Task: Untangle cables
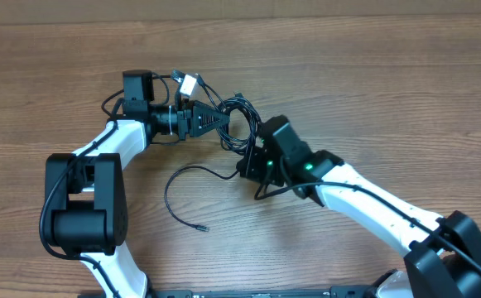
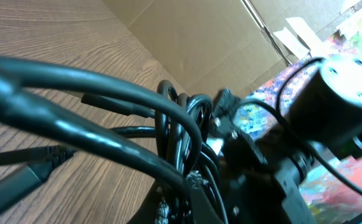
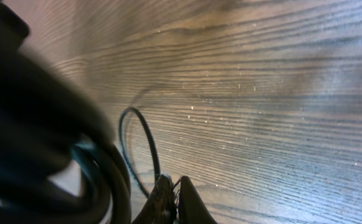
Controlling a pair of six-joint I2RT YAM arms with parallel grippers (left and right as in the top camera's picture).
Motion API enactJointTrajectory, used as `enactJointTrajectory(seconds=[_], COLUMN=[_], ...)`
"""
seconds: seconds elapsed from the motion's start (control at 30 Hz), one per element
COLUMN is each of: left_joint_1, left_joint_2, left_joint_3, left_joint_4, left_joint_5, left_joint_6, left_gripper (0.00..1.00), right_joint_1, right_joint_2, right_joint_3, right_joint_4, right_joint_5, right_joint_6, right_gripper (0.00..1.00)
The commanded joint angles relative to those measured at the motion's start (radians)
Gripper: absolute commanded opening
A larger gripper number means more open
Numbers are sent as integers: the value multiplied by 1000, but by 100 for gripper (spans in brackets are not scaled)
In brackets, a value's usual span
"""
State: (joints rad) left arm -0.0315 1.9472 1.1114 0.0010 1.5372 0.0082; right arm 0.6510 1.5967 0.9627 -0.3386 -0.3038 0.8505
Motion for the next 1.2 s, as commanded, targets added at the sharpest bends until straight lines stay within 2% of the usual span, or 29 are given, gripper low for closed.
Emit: enactJointTrajectory(seconds=[0.0,0.07,0.27,0.37,0.4,0.43,0.5,0.57,1.03,1.1,1.17], left_joint_1=[-8,-8,-8,-8,-8,-8,-8,-10,-82,-93,-97], left_joint_2=[2,2,2,2,2,2,2,2,2,2,2], left_joint_3=[3,3,3,3,3,3,3,3,3,3,3], left_joint_4=[3,3,3,3,3,3,3,3,-2,0,1], left_joint_5=[42,42,26,24,23,23,24,24,31,31,31], left_joint_6=[22,22,22,22,23,23,23,23,23,23,22], left_gripper=[4,4,4,4,4,4,4,4,4,4,4], right_joint_1=[-54,-80,-154,-179,-189,-193,-194,-194,-194,-194,-194], right_joint_2=[-41,-55,-145,-195,-212,-217,-222,-218,-132,-122,-116], right_joint_3=[8,9,14,14,14,14,14,14,13,13,13], right_joint_4=[12,2,-95,-129,-139,-142,-139,-137,30,48,50], right_joint_5=[-154,-209,-214,-214,-214,-214,-214,-213,-210,-205,-169], right_joint_6=[-116,-151,-218,-258,-258,-258,-258,-257,-253,-253,-253], right_gripper=[6,14,21,28,39,44,61,66,66,62,52])
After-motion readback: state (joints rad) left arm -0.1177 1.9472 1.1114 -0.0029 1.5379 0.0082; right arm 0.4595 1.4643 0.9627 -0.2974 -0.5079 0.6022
